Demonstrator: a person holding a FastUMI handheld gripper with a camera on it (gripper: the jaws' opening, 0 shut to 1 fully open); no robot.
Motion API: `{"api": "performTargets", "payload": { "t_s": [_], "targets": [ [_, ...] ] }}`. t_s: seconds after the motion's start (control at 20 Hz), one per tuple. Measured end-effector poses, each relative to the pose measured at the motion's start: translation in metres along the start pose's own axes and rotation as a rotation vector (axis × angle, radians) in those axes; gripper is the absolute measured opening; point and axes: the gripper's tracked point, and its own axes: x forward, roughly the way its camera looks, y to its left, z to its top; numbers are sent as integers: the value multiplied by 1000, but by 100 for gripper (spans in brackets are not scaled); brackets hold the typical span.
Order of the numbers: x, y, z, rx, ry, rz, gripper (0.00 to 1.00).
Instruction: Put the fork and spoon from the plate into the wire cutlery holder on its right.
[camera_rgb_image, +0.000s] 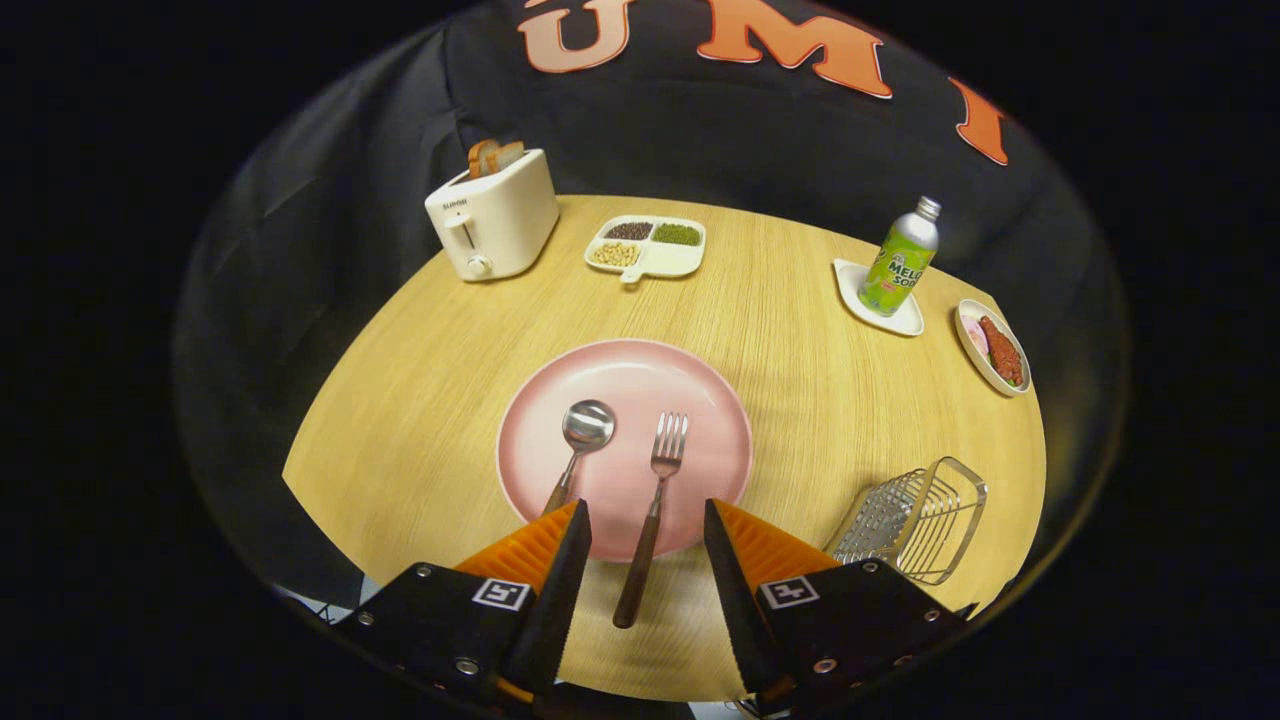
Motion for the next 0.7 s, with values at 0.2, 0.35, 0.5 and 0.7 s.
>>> {"api": "performTargets", "payload": {
  "t_s": [0.2,0.35,0.5,0.7],
  "targets": [
    [21,5,-17,-7,113,1,57],
    [35,-1,-26,-19,171,-30,47],
    [47,-3,-33,-12,225,-54,35],
    [56,-4,-33,-3,263,-66,16]
  ]
}}
